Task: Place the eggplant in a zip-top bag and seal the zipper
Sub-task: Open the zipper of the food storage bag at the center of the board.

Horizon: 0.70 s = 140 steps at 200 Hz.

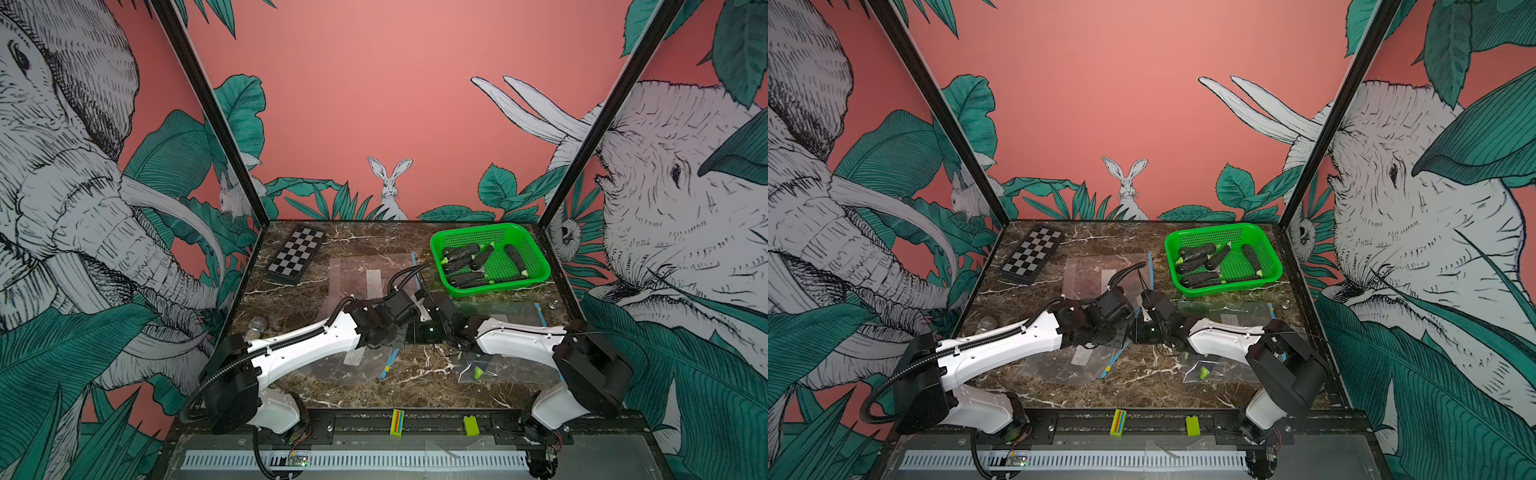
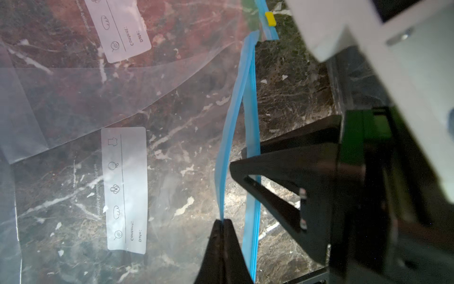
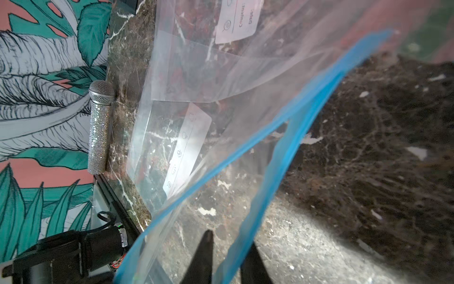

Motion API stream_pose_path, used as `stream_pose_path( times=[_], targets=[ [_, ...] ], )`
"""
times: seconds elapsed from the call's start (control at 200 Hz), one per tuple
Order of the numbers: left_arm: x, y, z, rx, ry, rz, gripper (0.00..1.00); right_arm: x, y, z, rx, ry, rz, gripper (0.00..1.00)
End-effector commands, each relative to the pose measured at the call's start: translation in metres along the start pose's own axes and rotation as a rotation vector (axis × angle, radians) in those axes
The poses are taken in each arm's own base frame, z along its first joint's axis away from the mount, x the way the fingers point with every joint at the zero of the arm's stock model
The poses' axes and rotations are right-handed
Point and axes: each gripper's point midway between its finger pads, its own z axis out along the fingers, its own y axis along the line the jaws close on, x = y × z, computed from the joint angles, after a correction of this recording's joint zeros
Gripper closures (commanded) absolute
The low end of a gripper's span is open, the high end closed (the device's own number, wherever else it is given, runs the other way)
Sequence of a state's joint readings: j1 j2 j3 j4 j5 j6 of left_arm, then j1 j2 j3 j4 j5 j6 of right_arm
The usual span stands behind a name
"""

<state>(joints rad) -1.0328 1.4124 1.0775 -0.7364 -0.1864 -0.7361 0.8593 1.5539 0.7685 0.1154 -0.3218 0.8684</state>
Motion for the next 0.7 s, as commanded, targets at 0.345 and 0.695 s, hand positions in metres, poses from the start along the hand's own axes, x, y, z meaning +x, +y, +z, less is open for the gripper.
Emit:
stream_pose_path(
  times=[0.345,0.695],
  targets=[
    [0.014,0.004,0.004,0.005,0.02,-0.012,0.79,0.0,0.017,-0.017,0.014,-0.057,-0.049,1.0],
    [0.016,0.003,0.009,0.002,0.035,0.0,0.66,0.001,0.03,-0.025,-0.006,-0.062,-0.068,1.0]
  ],
)
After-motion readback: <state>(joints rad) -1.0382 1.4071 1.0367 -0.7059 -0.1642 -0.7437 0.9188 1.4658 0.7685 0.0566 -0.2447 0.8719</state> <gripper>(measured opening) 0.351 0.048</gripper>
